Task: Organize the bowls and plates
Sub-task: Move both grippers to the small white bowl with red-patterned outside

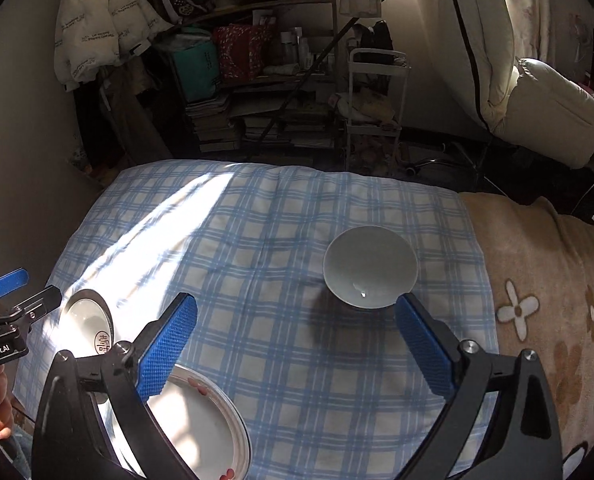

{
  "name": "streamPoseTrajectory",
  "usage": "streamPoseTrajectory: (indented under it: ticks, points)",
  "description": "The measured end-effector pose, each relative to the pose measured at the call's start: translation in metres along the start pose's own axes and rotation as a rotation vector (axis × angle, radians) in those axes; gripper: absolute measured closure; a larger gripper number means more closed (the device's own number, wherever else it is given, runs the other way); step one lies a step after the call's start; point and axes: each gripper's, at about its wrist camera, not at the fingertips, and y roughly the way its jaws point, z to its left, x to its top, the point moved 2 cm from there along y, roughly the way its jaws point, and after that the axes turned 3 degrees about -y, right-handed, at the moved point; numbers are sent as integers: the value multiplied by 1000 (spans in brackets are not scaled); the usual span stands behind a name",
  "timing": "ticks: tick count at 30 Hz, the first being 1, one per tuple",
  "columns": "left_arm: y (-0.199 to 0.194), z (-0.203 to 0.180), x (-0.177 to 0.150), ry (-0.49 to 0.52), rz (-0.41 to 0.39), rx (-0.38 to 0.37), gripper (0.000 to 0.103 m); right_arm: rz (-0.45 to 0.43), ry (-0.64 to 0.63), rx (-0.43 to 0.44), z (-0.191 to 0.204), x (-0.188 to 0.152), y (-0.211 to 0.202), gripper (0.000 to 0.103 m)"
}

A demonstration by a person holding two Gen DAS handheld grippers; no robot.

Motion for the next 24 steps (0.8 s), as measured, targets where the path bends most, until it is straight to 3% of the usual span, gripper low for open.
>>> streamPoseTrajectory:
  ticks: [4,14,22,24]
  points:
    - [17,-32,7,17,18,-53,14,-12,41,-29,-27,0,3,0]
    - [64,-91,33,52,66,-79,14,-47,56,-63,-70,11,12,0]
    - [99,-138,60,131,84,-63,14,1,113,-28,-98,19,46,15]
    - [107,-150,64,138,88,-75,14,28,128,-28,-104,19,57,24]
